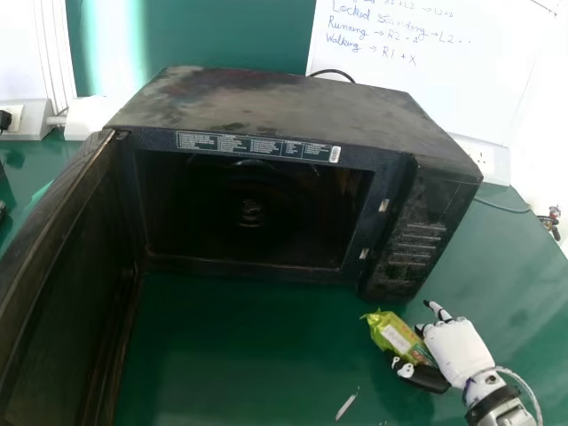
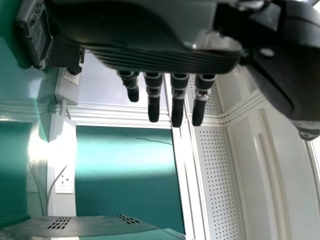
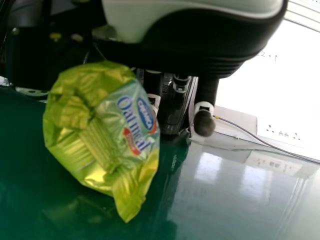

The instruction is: Put biscuit inside oven

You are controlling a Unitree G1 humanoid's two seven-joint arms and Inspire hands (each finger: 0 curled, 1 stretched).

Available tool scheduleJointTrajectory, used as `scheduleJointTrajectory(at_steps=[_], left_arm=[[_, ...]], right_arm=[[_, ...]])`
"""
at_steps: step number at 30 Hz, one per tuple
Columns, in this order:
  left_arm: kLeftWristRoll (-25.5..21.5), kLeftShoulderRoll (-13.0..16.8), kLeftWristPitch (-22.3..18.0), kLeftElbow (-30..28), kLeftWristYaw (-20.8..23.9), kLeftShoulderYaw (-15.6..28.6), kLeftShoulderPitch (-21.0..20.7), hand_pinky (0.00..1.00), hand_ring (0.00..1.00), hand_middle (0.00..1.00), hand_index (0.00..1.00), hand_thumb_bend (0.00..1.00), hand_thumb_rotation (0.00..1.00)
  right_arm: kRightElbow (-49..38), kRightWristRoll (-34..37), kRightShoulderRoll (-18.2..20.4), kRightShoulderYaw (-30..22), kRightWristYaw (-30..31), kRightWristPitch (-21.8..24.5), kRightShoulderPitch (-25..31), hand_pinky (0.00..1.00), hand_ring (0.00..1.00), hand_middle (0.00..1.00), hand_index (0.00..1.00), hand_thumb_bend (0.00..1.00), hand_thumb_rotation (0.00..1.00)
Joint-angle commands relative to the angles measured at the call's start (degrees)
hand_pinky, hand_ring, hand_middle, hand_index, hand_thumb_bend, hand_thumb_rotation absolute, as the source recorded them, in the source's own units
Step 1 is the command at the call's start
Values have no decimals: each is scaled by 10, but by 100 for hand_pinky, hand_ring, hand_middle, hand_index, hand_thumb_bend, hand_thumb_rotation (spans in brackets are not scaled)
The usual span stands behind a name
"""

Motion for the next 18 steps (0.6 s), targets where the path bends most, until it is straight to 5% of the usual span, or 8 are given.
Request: scheduleJointTrajectory(at_steps=[1,18], left_arm=[[-5,1,-2,-2,-1,3,4,98,91,91,90,100,100],[-5,3,0,2,0,3,-2,98,91,91,90,100,100]], right_arm=[[-10,24,12,0,22,2,5,7,14,40,48,53,0],[-119,188,86,-48,177,128,0,12,16,43,48,53,0]])
